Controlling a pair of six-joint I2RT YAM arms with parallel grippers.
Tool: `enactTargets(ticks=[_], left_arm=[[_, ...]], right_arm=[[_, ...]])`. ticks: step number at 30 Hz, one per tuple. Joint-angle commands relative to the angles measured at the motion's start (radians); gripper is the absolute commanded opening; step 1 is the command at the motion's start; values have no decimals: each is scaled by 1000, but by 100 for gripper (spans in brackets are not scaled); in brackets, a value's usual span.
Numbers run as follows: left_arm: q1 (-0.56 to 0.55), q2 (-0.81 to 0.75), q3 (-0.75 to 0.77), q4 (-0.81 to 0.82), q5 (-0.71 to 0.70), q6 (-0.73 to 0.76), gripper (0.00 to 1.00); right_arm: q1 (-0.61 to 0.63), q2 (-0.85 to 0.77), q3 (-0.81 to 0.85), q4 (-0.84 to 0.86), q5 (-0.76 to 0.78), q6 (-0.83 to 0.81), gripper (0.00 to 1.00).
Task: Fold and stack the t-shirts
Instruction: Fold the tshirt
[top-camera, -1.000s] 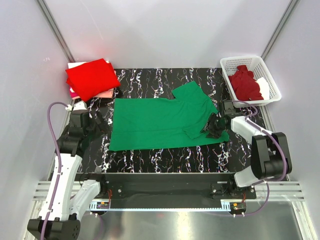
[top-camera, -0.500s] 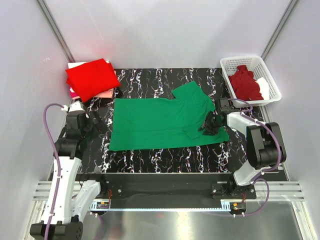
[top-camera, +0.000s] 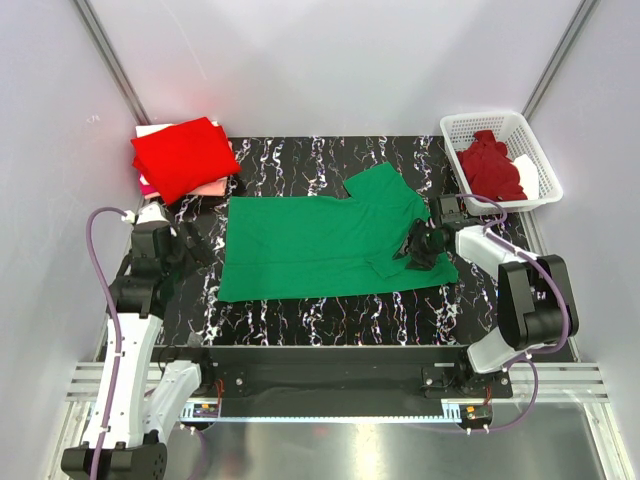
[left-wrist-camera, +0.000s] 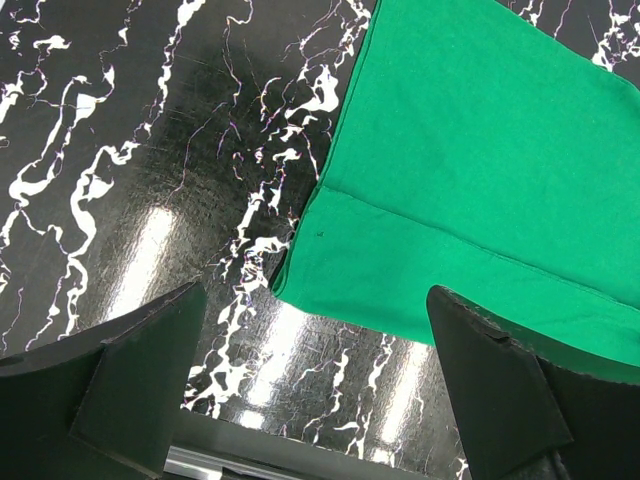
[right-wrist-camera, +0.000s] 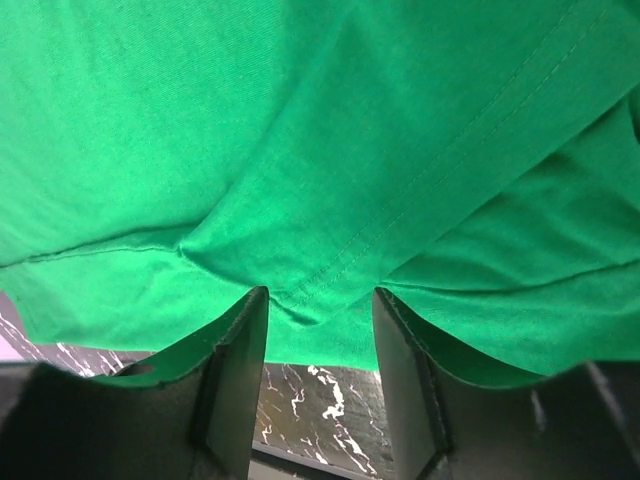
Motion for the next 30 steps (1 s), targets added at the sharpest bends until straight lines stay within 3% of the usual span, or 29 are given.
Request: enactTargets(ticks=[1, 16, 30], left_arm=[[5, -22, 10, 47, -10, 16, 99], [5, 13, 69, 7, -52, 82, 99], [5, -50, 23, 41, -56, 67, 99]], right_arm=[[8, -35, -4, -26, -24, 0, 54], [18, 63, -21, 43, -50, 10, 52], [43, 68, 45, 8, -53, 27, 50]])
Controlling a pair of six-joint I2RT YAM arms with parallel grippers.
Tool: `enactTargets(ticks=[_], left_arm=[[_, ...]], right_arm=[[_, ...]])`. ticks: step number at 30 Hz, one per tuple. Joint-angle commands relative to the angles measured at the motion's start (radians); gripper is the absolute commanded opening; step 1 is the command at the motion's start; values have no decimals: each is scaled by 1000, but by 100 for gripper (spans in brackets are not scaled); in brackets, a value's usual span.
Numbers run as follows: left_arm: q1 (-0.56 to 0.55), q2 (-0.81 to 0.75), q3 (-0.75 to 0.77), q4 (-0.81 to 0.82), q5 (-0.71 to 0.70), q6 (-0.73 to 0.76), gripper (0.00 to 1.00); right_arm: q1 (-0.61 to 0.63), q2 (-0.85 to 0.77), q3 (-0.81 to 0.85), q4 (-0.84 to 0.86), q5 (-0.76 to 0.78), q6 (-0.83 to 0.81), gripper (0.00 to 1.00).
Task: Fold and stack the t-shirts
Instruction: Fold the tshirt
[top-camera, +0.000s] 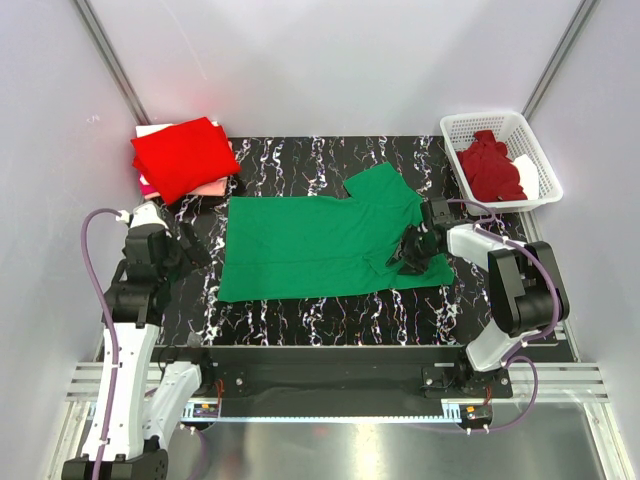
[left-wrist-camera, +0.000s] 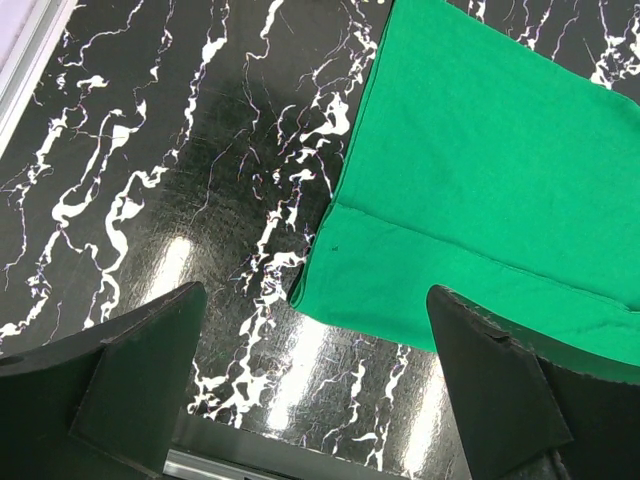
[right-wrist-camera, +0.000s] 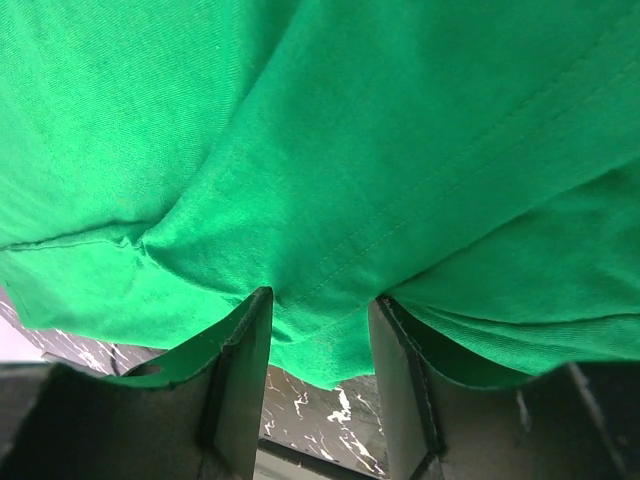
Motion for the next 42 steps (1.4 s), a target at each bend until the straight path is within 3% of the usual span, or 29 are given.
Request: enactTargets(ticks=[1, 15, 18, 19, 21, 24, 36, 40, 41, 42], left_arm=[[5, -11, 6, 45, -19, 14, 99], [5, -14, 4, 47, -21, 15, 99], [6, -14, 4, 48, -21, 14, 99], [6, -15, 6, 48, -19, 15, 99], [5, -14, 4, 48, -19, 15, 99], [5, -12, 4, 50, -16, 15, 99], [6, -5, 3, 50, -11, 17, 99], [6, -1, 4, 51, -8, 17, 99], [5, -1, 3, 50, -8, 17, 99], [5, 0, 3, 50, -8, 18, 99]], right_arm=[[15, -30, 45, -20, 0, 4, 50], [14, 16, 123, -52, 17, -12, 49], [14, 33, 132, -48, 16, -14, 40], [15, 36, 128, -42, 11, -14, 28], [15, 45, 128, -37, 8, -14, 14], [17, 65, 157, -51, 17, -23, 0], [81, 334, 548, -233, 66, -123, 0], [107, 438, 707, -295, 76, -161, 13], [112, 458, 733, -319, 79, -172, 26], [117, 476, 759, -332, 80, -196, 33]])
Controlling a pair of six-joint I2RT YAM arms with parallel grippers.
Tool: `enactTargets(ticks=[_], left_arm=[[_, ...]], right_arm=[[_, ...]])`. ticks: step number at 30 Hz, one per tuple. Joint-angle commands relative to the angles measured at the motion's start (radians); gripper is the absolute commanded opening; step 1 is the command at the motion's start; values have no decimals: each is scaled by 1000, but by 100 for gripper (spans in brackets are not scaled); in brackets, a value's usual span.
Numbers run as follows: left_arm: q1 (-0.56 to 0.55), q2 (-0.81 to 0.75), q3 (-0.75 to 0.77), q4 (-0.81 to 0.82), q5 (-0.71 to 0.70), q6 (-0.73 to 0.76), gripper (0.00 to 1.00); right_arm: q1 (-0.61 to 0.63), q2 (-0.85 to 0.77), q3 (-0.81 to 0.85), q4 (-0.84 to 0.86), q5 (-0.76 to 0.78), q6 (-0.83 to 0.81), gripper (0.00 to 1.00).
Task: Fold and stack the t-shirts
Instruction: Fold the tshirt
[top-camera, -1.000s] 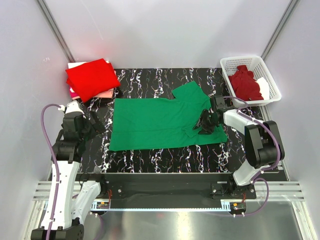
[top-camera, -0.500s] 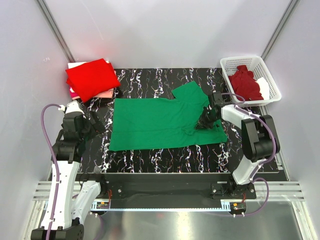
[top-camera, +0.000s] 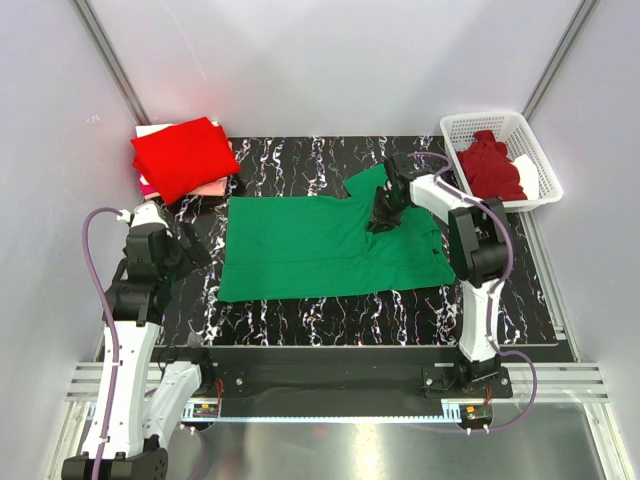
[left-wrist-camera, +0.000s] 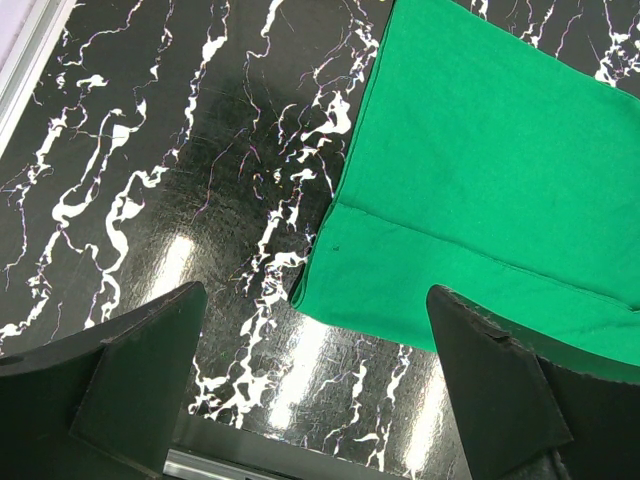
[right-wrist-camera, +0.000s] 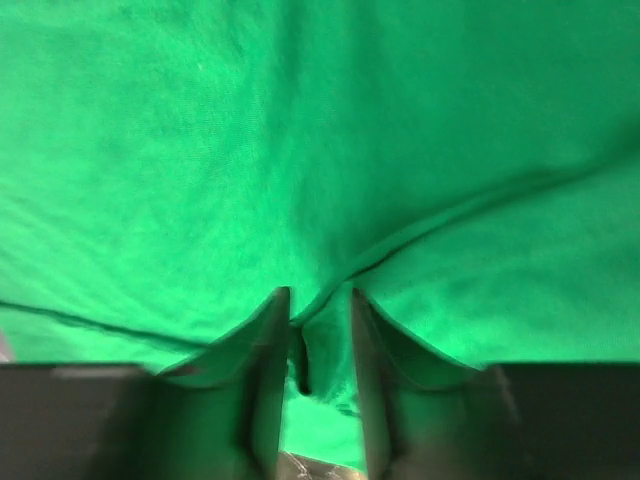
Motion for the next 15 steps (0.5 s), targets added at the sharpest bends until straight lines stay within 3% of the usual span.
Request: enactTargets(ticks=[1, 2, 8, 9, 12, 15], left_arm=[[5, -1, 5, 46, -8, 14, 99], [6, -1, 5, 49, -6, 14, 99], [6, 1, 2, 50, -5, 15, 99], [5, 5, 2, 55, -5, 17, 99], [5, 30, 0, 52, 3, 12, 99], [6, 73, 8, 35, 3, -5, 99]], right_arm=[[26, 68, 142, -104, 35, -82, 40], [25, 81, 168, -136, 46, -92, 50], [26, 21, 273, -199, 165, -149, 63], [23, -31, 267, -202, 190, -149, 70], [2, -172, 178, -191, 247, -131, 82], [-58, -345, -33, -146, 204, -71, 84]])
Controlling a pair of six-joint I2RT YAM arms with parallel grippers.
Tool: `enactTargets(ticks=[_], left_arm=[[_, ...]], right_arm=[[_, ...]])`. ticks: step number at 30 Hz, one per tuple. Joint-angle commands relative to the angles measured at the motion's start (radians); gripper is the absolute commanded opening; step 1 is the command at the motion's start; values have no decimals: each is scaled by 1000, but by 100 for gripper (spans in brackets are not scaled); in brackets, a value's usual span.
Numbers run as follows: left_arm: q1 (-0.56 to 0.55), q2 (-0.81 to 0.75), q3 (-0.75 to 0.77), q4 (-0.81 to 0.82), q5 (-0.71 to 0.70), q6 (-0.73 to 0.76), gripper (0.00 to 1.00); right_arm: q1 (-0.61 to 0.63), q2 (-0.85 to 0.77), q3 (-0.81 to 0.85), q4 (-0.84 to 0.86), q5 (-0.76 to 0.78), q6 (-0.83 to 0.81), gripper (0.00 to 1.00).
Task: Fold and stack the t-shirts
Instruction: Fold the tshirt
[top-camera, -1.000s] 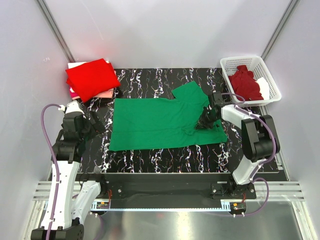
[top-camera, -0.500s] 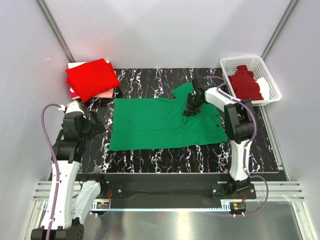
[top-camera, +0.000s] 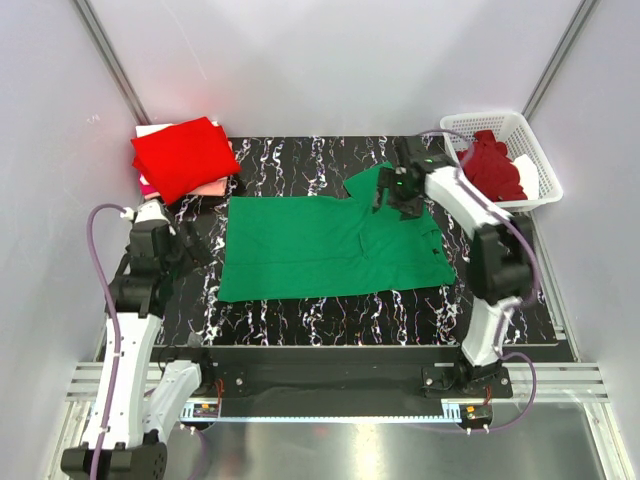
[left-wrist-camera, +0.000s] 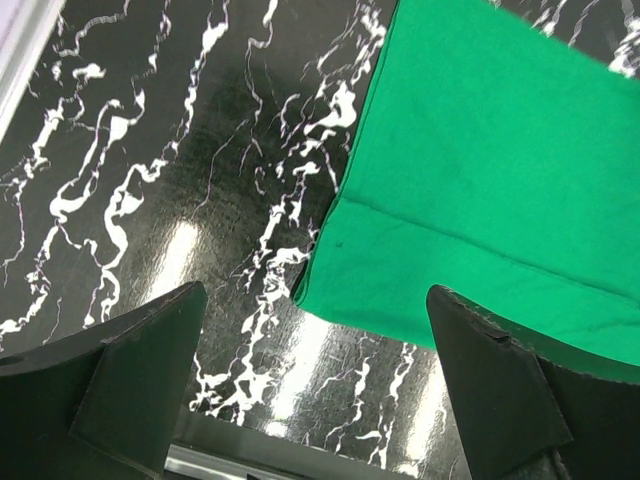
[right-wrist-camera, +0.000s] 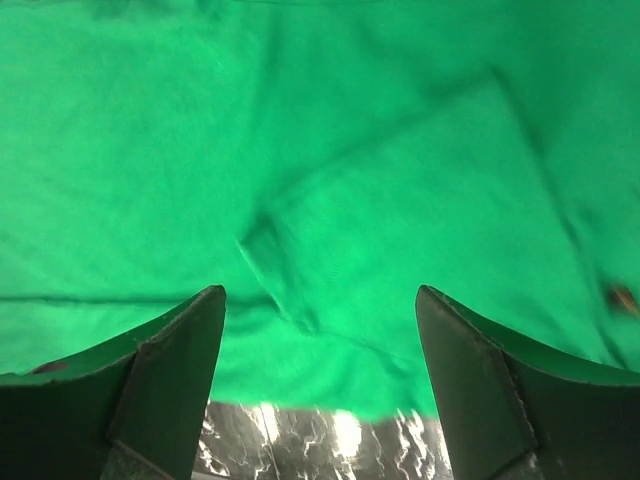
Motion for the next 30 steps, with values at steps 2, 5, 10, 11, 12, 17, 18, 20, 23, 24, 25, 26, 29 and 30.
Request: enactTargets(ticks=[2, 5, 10, 11, 12, 17, 18, 20, 23, 24, 25, 26, 29, 30], left_arm=[[6, 54, 8, 33, 12, -16, 99], [-12, 103, 11, 25, 28, -58, 94], [-179, 201, -32, 50, -14, -178, 94], [-196, 215, -45, 75, -14, -212, 94], [-208, 220, -62, 91, -5, -226, 94], [-228, 223, -203, 195, 47, -299, 94], [-230, 224, -219, 206, 50, -304, 94], [-233, 224, -257, 238, 53, -322, 94], [-233, 233, -285, 267, 51, -332, 94], [-233, 236, -291, 272, 45, -333, 94], [-233, 240, -300, 278, 44, -335, 94], [-233, 247, -305, 283, 42, -339, 94], [-233, 253, -320, 306, 48, -347, 93], [-233, 252, -322, 307, 54, -349, 93]], right_arm=[[-97, -307, -323, 46, 6, 64, 84], [-184, -453, -577, 114, -53, 112, 85], [-271, -566, -848, 174, -114, 166, 84], [-281, -580, -870, 183, -113, 175, 84], [-291, -606, -900, 188, -111, 180, 84], [-417, -610, -931, 220, -145, 200, 84], [-434, -587, -933, 234, -161, 198, 82], [-472, -547, -930, 264, -171, 184, 81], [-518, -466, -924, 306, -198, 167, 74], [-526, -440, -924, 312, -206, 163, 70], [-534, -432, -924, 318, -208, 161, 54], [-542, -426, -924, 329, -208, 164, 45], [-557, -429, -918, 326, -185, 158, 24], [-558, -435, -913, 321, -163, 155, 19]])
